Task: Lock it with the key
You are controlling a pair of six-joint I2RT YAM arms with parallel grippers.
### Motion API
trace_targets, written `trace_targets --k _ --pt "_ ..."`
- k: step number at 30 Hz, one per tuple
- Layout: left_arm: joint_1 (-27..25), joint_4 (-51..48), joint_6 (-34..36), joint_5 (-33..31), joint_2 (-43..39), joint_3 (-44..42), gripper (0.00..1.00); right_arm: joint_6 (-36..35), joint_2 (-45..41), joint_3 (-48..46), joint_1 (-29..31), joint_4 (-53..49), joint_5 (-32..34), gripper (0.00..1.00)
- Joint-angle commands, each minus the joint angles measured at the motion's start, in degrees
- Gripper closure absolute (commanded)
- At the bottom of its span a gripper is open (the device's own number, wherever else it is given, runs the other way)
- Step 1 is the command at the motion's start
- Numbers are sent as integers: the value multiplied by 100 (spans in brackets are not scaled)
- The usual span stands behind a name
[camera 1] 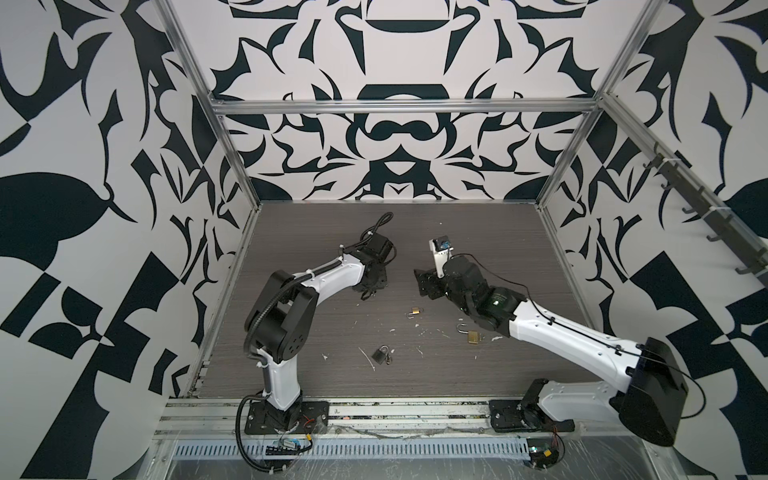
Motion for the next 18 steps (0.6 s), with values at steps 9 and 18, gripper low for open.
trace_targets --k 9,18 --pt "744 846 3744 3390 -1300 20 100 1223 -364 47 -1958 -102 -3696 13" --pt "857 605 5921 5292 -1611 -210 100 799 -963 -657 -1863 264 -5774 15"
